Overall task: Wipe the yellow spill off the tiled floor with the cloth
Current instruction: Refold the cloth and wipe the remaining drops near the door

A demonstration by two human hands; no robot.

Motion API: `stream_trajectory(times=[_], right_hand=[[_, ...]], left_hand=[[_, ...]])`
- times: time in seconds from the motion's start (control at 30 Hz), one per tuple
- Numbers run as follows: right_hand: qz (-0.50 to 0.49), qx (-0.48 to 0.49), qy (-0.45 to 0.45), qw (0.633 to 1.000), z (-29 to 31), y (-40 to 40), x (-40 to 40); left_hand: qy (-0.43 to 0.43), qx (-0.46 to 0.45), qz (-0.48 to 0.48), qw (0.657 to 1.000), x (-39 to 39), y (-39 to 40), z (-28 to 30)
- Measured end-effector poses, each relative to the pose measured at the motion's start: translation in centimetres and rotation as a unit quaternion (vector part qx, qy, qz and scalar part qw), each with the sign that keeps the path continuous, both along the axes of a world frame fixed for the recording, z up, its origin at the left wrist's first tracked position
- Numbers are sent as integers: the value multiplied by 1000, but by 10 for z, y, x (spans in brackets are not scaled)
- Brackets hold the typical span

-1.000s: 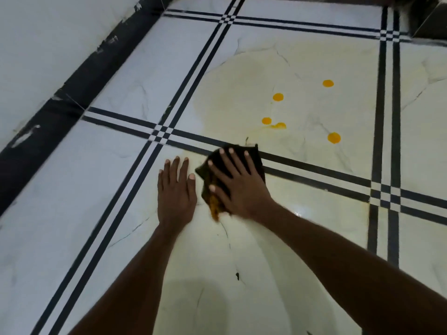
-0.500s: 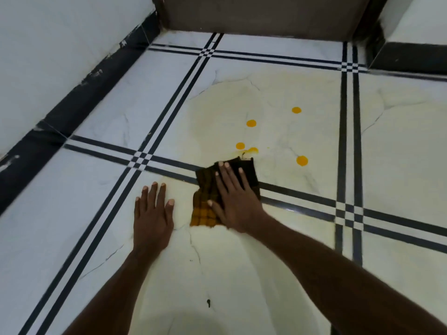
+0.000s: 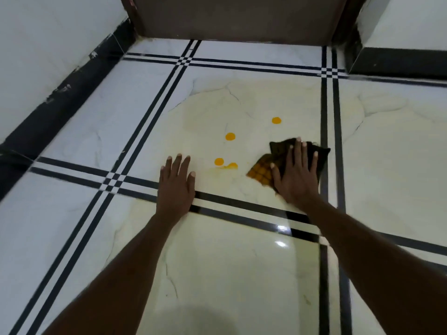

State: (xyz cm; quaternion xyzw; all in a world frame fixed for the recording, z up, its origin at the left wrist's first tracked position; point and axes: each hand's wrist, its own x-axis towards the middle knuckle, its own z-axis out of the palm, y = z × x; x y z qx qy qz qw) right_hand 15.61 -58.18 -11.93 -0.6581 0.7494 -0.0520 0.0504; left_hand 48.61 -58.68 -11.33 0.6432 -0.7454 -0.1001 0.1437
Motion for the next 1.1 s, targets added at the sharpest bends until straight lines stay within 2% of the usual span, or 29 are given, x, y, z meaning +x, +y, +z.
stream_trajectory(times=[0.1, 0.2, 0.33, 0.43, 0.6, 0.7, 0.77, 0.83, 0.93, 1.0, 1.1], right_hand=[[17, 1, 30, 999, 1, -49, 34], [60, 23, -12, 998, 0, -35, 73], [108, 41, -23, 993, 6, 0, 64], [125, 17, -21, 992, 4, -15, 38], [16, -4, -13, 1000, -4, -149, -11], [43, -10, -20, 999, -8, -205, 31], [137, -14, -23, 990, -6, -186, 90], [238, -19, -17, 971, -3, -126, 136], [358, 11, -4, 933, 3, -32, 125], [373, 18, 3, 928, -1, -19, 80], [280, -15, 22, 959, -5, -78, 31]], left_hand=[[-27, 17, 15, 999, 11, -28, -19], [-27, 37, 27, 999, 10, -20, -23], [-35, 70, 28, 997, 6, -19, -12], [-41, 36, 41, 998, 8, -15, -15], [-13, -2, 49, 999, 5, -17, -24], [-14, -5, 53, 998, 7, -22, -28], [-8, 2, 50, 999, 8, -20, -28], [-1, 9, 47, 999, 9, -19, -25], [7, 16, 48, 999, 9, -20, -22], [10, 13, 52, 998, 8, -19, -23], [16, 5, 57, 998, 5, -19, -21]])
